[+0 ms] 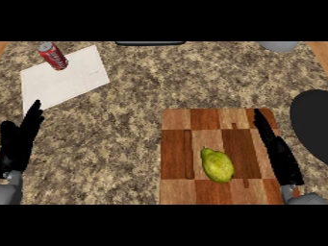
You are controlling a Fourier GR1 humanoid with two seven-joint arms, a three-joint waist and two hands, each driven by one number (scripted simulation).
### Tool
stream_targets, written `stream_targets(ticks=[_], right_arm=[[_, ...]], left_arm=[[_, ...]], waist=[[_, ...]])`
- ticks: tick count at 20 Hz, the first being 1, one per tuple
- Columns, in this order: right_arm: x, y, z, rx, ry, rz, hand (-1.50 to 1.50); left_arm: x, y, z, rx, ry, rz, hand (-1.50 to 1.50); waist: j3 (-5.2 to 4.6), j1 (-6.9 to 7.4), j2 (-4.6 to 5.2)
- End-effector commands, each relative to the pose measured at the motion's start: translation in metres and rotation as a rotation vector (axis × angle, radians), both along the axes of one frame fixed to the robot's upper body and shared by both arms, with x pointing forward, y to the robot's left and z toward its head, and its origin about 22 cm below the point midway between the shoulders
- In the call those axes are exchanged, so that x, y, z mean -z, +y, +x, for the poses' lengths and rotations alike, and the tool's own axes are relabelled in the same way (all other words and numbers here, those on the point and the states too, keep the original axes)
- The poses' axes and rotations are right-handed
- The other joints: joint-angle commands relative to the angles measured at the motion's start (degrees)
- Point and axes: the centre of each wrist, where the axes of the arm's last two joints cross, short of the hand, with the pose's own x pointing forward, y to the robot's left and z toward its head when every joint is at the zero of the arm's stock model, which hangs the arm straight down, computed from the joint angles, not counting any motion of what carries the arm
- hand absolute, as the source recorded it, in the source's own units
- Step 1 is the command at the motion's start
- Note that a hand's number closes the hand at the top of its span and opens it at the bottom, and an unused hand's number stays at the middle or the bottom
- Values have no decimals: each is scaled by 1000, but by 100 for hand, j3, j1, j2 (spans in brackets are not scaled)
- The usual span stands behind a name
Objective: Pick the pear from the cutting board and place it in the pan
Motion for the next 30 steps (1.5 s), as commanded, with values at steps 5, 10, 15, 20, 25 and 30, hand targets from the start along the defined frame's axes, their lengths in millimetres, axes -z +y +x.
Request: stream_targets(ticks=[5,10,15,20,25,30], right_arm=[[-33,88,33,-382,-59,783,150],[-22,-22,55,-480,-109,791,150],[4,-106,45,-566,-18,700,-150],[-21,-111,75,-740,-94,595,-150],[-53,-91,112,-840,-134,494,-150],[-84,-63,131,-975,-142,254,-150]], left_arm=[[-40,-39,29,122,-217,-145,0],[-44,-68,30,167,-220,-300,0],[-50,-59,25,191,-212,-310,0],[-61,-85,35,188,-236,-319,0],[-60,-67,30,212,-223,-298,0],[-56,-85,34,186,-215,-325,0]], waist=[[85,483,123],[4,312,132],[-4,407,131],[4,369,132],[-3,512,148],[-13,397,134]])
